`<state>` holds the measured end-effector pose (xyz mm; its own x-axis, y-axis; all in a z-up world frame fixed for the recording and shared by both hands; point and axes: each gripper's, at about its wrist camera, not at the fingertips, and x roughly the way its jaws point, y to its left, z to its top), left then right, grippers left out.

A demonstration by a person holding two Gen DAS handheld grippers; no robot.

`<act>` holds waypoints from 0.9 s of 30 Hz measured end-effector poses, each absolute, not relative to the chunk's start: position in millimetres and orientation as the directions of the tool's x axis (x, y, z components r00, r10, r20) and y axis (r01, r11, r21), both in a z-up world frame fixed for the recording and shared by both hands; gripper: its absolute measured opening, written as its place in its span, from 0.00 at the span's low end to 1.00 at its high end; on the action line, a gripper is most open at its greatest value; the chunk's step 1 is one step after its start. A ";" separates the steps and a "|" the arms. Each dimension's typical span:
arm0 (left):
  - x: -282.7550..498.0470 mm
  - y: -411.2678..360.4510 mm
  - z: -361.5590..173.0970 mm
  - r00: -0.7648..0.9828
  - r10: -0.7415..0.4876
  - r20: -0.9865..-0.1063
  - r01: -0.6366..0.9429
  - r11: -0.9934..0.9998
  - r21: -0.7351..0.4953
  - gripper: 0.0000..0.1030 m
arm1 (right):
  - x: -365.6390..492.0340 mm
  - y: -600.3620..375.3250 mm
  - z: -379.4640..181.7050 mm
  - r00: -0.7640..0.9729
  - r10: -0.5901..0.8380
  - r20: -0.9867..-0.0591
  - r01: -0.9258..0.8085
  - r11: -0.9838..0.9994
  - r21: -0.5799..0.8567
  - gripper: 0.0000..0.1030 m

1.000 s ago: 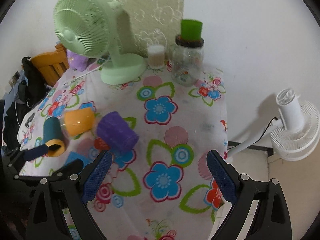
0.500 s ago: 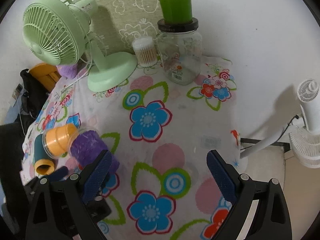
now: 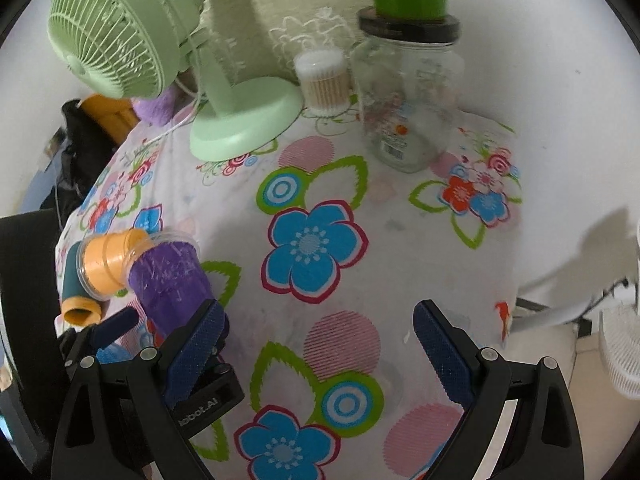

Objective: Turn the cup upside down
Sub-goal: 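Lift the purple cup with the left tool and rotate it upright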

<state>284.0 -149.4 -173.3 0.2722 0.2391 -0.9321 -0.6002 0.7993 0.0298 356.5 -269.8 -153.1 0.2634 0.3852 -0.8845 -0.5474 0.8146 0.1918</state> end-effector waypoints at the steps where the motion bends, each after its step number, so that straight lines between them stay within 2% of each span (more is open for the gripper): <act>1: 285.4 -149.2 -174.3 0.270 0.249 -0.930 -0.601 0.798 0.039 0.93 | 358.3 -268.7 -154.9 0.257 0.384 -0.887 -0.554 0.810 0.190 0.94; 8: 289.8 -146.7 -176.7 0.266 0.309 -0.913 -0.580 0.808 0.104 0.91 | 364.3 -262.5 -165.8 0.222 0.392 -0.893 -0.572 0.794 0.207 0.94; 11: 289.1 -144.9 -176.6 0.273 0.308 -0.911 -0.562 0.820 0.109 0.79 | 364.2 -259.2 -169.6 0.203 0.403 -0.892 -0.580 0.784 0.222 0.94; 13: 289.5 -145.1 -177.1 0.279 0.276 -0.920 -0.534 0.840 0.090 0.62 | 362.6 -256.6 -170.5 0.192 0.412 -0.891 -0.586 0.776 0.233 0.94; 27: 270.0 -147.4 -154.5 0.321 0.268 -0.909 -0.453 0.886 0.101 0.61 | 343.7 -258.5 -160.2 0.192 0.414 -0.890 -0.546 0.798 0.254 0.94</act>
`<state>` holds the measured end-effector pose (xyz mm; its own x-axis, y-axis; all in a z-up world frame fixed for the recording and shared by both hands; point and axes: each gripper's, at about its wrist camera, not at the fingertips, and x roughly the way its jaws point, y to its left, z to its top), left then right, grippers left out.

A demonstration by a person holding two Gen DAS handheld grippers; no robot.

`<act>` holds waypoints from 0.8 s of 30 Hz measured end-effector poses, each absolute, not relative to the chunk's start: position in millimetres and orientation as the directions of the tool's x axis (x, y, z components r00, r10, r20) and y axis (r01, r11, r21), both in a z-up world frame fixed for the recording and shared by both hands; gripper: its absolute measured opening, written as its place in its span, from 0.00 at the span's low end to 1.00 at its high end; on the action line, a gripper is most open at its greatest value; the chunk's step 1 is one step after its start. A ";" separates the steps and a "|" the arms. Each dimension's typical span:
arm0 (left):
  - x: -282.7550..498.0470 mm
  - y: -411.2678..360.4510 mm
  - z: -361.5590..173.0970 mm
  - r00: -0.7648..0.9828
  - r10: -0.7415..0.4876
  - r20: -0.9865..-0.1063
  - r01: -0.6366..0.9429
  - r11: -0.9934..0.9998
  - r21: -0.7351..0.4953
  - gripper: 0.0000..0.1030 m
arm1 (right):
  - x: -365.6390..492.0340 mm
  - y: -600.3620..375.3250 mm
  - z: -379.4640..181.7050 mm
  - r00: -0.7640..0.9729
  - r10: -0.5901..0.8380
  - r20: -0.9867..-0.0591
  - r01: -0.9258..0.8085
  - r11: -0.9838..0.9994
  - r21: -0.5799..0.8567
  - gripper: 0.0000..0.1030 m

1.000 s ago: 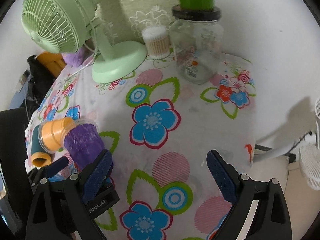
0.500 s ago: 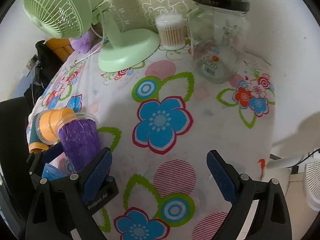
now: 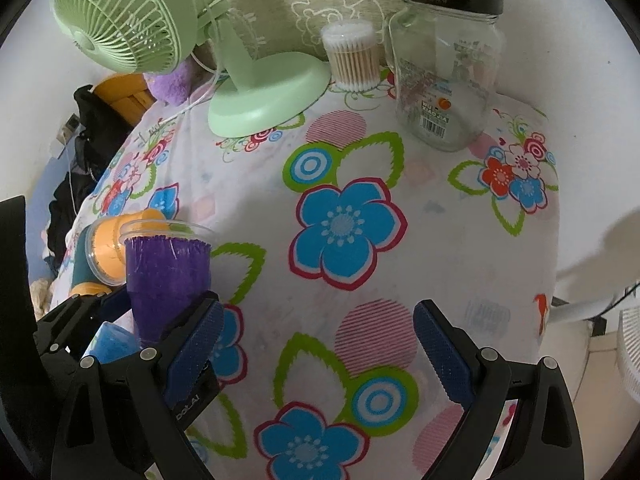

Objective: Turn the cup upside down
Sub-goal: 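Lift the purple cup with the left tool and rotate it upright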

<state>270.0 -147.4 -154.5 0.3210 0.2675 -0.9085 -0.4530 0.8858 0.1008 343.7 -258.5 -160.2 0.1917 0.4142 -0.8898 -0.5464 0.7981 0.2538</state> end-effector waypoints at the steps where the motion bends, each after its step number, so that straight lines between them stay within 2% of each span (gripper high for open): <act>1: 265.8 -147.5 -149.0 0.329 0.268 -0.905 -0.444 0.890 0.102 0.61 | 340.0 -258.7 -156.3 0.196 0.417 -0.888 -0.541 0.801 0.257 0.94; 13: 207.1 -131.9 -98.6 0.406 0.212 -0.889 -0.304 0.949 0.087 0.61 | 265.4 -245.2 -99.1 0.289 0.403 -0.868 -0.475 0.848 0.236 0.94; 24: 140.9 -86.8 -83.9 0.416 0.127 -0.900 -0.142 0.987 0.074 0.61 | 188.8 -206.9 -78.9 0.333 0.356 -0.873 -0.370 0.901 0.227 0.94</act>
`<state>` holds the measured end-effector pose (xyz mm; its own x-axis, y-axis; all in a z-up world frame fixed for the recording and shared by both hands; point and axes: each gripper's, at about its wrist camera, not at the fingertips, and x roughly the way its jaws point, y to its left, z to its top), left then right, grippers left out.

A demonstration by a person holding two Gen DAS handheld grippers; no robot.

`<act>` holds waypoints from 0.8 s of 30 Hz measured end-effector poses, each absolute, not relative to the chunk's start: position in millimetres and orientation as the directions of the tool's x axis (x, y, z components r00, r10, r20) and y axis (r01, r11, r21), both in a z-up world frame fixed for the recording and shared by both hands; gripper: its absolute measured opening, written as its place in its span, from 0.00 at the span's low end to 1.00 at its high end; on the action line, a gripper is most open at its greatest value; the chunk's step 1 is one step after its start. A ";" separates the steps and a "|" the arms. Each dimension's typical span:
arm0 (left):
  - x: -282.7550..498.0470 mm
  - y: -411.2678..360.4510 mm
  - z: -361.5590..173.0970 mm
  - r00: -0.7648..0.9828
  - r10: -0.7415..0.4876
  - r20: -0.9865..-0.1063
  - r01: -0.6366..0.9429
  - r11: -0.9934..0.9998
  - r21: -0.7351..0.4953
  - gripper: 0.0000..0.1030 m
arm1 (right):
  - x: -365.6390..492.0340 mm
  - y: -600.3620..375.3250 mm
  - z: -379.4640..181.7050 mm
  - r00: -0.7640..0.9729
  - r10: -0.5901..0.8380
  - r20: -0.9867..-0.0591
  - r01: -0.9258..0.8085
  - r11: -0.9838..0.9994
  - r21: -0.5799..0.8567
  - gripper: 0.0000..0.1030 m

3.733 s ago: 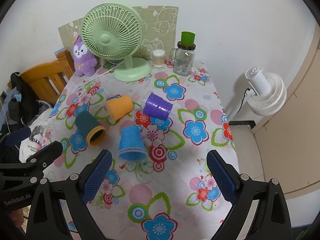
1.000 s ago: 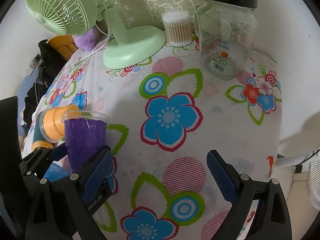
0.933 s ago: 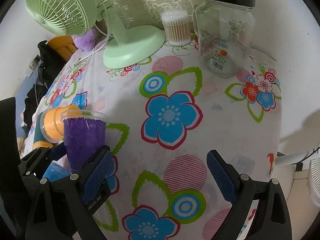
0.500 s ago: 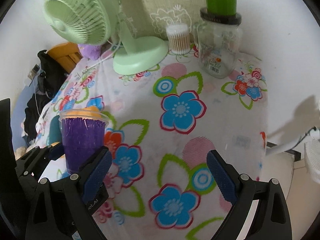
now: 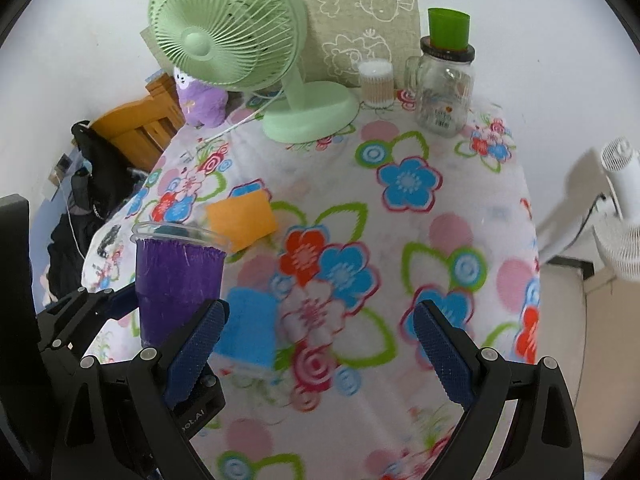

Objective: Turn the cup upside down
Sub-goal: 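Lift the purple cup with the left tool and rotate it upright, then lower the upright purple cup onto the table and open the left tool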

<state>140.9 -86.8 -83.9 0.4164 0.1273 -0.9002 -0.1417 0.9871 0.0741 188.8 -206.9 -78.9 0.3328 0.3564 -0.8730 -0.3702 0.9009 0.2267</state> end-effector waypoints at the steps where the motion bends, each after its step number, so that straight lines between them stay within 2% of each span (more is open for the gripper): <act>1: 135.1 -82.7 -84.2 0.415 0.121 -0.901 -0.130 0.989 0.073 0.61 | 181.2 -201.8 -78.5 0.337 0.350 -0.874 -0.359 0.906 0.225 0.94; 17: 74.1 -31.7 -94.8 0.406 0.045 -0.913 -0.003 0.999 0.048 0.61 | 104.7 -155.9 -86.8 0.373 0.295 -0.880 -0.235 0.947 0.218 0.94; 24: 66.8 -23.9 -120.2 0.380 0.013 -0.925 0.016 1.000 0.021 0.62 | 90.4 -150.7 -106.5 0.353 0.266 -0.897 -0.192 0.959 0.209 0.94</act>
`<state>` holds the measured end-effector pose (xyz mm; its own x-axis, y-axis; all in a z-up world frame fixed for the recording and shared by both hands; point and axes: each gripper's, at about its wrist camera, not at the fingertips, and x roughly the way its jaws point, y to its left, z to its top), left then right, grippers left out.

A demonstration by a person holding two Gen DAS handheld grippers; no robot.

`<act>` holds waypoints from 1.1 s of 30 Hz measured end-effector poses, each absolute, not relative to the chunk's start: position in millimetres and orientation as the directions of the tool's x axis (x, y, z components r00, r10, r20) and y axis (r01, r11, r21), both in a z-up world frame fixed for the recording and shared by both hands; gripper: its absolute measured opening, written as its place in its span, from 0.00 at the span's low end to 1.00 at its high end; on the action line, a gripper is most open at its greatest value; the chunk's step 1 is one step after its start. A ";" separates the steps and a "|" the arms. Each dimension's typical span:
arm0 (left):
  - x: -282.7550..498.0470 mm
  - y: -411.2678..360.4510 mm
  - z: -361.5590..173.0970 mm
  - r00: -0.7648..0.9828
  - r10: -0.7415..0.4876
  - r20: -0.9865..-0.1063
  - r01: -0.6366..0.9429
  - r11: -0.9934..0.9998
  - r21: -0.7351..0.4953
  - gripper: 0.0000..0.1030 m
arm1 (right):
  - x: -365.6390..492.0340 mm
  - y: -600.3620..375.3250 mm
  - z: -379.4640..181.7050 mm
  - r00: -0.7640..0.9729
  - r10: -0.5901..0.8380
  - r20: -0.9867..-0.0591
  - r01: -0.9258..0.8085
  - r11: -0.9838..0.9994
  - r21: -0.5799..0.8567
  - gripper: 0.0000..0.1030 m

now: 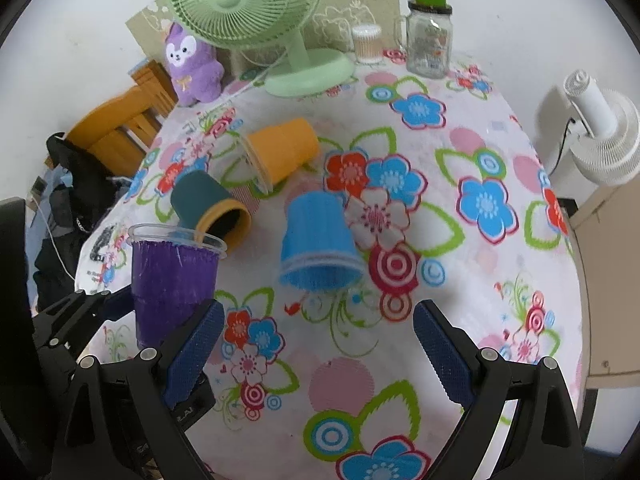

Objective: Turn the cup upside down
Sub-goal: 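Lower the upright purple cup onto the table and open the left tool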

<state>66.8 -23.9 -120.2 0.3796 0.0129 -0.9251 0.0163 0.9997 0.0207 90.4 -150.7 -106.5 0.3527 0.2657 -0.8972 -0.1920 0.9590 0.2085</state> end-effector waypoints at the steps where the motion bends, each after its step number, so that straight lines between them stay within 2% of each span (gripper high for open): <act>1: 66.6 -24.1 -125.9 0.370 0.007 -0.929 0.019 1.000 0.016 0.62 | 88.7 -150.9 -110.9 0.349 0.259 -0.901 -0.185 0.961 0.205 0.94; 10: 64.4 -27.5 -171.6 0.320 -0.018 -0.947 0.016 1.000 -0.014 0.62 | 86.0 -155.5 -147.0 0.319 0.235 -0.918 -0.159 0.968 0.193 0.94; 18: 60.3 -31.6 -184.9 0.334 -0.040 -0.942 0.007 0.999 -0.040 0.62 | 83.9 -159.0 -166.0 0.314 0.234 -0.920 -0.142 0.970 0.198 0.94; 22: 54.1 -32.0 -178.4 0.371 -0.019 -0.928 0.016 1.000 -0.015 0.79 | 80.9 -161.9 -166.9 0.317 0.236 -0.919 -0.139 0.970 0.201 0.94; 24: 52.9 -32.4 -173.4 0.380 -0.022 -0.925 0.027 1.000 -0.013 0.83 | 79.5 -163.3 -165.4 0.320 0.237 -0.917 -0.137 0.970 0.203 0.94; 33: 34.8 -28.1 -143.2 0.424 -0.059 -0.904 0.070 0.997 -0.032 0.85 | 60.2 -160.7 -128.6 0.382 0.216 -0.899 -0.138 0.975 0.176 0.94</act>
<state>34.8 -28.1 -143.2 0.4240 -0.0586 -0.9038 0.0697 0.9971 -0.0319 60.2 -160.7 -128.6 0.3819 0.2160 -0.8986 -0.1376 0.9748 0.1758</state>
